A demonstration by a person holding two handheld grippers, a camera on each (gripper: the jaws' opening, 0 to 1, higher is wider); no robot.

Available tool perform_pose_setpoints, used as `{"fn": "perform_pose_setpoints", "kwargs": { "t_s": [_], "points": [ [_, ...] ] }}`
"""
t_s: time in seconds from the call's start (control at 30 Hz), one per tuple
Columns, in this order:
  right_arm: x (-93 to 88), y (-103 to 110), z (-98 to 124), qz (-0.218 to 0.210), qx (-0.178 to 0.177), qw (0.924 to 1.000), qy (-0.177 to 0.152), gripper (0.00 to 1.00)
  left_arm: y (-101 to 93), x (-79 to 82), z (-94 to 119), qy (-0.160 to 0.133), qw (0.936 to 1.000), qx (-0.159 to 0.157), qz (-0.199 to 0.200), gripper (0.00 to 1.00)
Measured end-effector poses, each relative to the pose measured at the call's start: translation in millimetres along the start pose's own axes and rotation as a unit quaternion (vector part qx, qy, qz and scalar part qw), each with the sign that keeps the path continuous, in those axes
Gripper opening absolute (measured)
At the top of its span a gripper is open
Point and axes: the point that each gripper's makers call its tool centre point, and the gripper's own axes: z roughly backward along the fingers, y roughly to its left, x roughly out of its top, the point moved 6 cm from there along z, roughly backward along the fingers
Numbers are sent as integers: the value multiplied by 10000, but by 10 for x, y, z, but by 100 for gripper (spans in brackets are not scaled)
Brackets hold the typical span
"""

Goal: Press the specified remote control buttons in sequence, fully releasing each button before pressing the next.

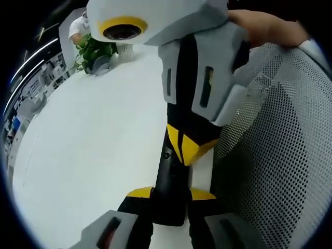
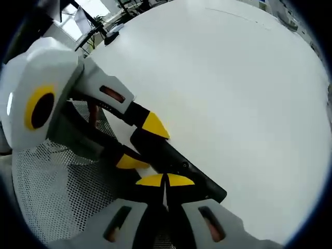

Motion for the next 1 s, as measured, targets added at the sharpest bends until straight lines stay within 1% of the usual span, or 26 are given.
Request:
{"fn": "perform_pose_setpoints", "kwargs": {
  "t_s": [0.27,0.47,0.63,0.9,1.0],
  "points": [
    [1,29,27,184,-16,9998,-77,0,1,-2,10,-15,10000,-10,3,24],
    [52,41,24,296,-35,9994,-182,0,4,-2,9,-27,10000,-15,24,24],
    [99,6,36,262,-92,9991,-307,0,3,3,11,-11,10000,-14,53,25],
    [111,7,13,314,-124,9990,-289,0,-1,2,8,-11,10000,2,54,25],
    [131,22,3,456,-179,9986,-187,0,1,0,5,-24,10000,0,63,25]
  ]
}}
